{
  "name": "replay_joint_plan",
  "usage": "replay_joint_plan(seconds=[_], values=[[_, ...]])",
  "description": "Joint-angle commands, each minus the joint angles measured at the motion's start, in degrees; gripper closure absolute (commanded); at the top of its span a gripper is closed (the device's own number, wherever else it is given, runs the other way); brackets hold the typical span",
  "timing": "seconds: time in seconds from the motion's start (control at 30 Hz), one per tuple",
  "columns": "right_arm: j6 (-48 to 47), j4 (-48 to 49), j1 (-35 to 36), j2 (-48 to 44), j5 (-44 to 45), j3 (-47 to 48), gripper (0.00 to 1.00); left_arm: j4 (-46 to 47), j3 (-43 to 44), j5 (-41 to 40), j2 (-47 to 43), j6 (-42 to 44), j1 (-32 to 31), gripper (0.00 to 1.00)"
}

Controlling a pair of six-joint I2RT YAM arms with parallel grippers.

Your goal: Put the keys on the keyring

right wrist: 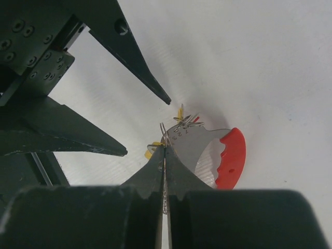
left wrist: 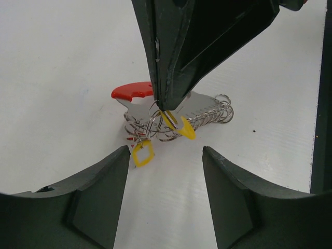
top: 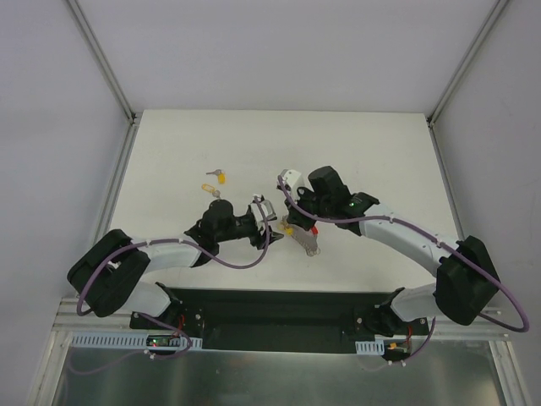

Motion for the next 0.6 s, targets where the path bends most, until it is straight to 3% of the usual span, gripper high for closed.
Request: replay_joint_plan(seconds=[0.0,0.33,0.57], values=[[-0.9,-0.2,0.8,-3.1,-0.5,-0.3,0.99,3.3,2.9,8.8,1.5,3.5,1.5,0.43],[-1.4,-0.6,1.6,-4.2,-0.7,-1.2,0.99,1.5,6.6,19.4,6.1,6.2,4.5,0.51],[-1.4,-0.8,1.7,-4.2,-0.8,-1.2,0.99,-1.2,9.0,20.6,7.2,6.6,4.6,0.72]])
